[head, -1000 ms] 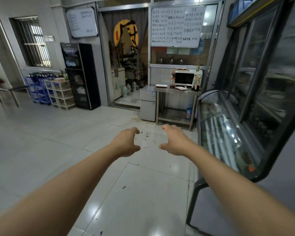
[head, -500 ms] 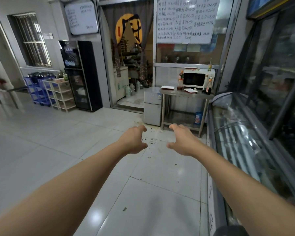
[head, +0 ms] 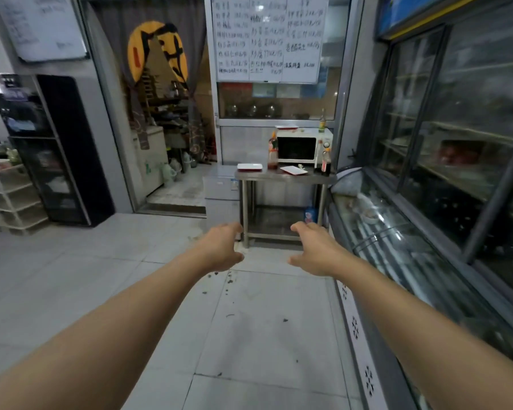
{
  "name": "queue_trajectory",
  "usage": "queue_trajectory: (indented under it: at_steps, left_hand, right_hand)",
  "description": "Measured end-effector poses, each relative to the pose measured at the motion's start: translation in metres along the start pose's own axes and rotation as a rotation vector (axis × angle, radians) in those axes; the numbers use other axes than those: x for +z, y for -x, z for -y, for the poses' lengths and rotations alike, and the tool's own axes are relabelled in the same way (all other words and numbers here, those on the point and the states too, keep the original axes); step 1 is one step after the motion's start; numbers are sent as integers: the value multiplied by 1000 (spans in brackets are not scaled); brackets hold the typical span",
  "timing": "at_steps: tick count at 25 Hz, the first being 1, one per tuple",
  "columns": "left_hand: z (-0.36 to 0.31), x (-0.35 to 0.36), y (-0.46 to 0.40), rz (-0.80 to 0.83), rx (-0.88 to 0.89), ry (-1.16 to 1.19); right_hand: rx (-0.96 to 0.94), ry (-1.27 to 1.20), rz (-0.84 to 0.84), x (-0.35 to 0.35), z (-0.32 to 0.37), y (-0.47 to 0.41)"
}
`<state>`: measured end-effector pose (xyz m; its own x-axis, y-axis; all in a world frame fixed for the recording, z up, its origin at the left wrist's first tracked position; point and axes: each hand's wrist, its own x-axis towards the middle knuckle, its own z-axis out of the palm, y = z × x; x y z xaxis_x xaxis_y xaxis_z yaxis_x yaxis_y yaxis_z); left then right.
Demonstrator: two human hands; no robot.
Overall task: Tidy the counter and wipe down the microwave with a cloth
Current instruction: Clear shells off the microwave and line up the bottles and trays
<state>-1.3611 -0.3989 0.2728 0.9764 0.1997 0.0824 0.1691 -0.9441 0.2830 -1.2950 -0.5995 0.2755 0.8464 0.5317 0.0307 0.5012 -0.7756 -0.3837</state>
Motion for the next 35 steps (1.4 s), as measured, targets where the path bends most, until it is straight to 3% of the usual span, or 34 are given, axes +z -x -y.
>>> queue_trajectory:
  at_steps: [8, 22, 35]
  left_hand:
    - [21, 4, -175, 28, 73, 32]
    - [16, 30, -486, 46, -54, 85]
    - [84, 35, -806, 22, 120, 112]
  right_hand:
    - [59, 33, -15, -9, -37, -161]
    - [-18, 7, 5, -53, -159, -473]
    - [136, -9, -150, -67, -214, -749]
